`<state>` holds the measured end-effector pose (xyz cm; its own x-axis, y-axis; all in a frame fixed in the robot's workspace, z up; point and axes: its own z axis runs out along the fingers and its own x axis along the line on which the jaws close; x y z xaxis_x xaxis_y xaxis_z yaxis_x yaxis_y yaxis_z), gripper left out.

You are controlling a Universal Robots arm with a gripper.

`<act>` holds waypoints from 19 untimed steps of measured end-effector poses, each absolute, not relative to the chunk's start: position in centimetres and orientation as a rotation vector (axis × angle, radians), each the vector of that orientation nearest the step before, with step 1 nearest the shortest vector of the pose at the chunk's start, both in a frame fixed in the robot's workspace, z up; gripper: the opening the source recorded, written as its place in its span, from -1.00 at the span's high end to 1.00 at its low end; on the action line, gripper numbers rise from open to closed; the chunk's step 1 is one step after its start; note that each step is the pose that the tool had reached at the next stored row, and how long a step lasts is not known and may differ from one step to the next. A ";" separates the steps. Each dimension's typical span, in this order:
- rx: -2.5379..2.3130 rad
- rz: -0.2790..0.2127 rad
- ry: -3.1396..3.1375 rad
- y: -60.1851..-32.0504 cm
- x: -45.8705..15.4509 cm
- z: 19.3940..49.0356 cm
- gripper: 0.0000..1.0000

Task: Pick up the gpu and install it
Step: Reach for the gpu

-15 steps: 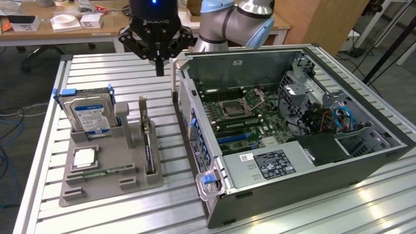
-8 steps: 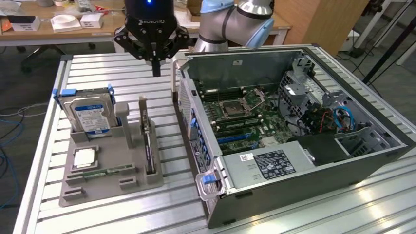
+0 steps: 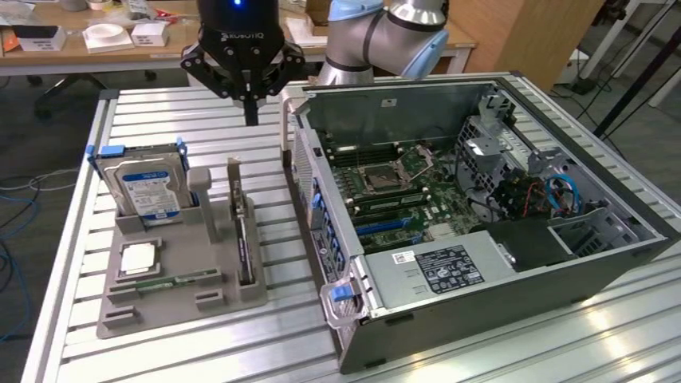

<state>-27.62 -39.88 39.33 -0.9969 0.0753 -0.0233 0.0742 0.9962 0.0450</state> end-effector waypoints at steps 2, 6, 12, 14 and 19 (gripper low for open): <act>0.117 0.069 3.114 -39.9 -27.8 39.3 0.79; 0.117 0.069 3.114 -39.9 -28.1 39.3 0.79; 0.117 0.069 3.114 -39.9 -28.5 39.3 0.79; 0.117 0.069 3.114 -39.9 -28.7 39.3 0.79; 0.117 0.069 3.114 -39.9 -29.0 39.3 0.79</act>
<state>-29.04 -39.89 39.33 -0.9969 0.0753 -0.0234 0.0742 0.9962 0.0451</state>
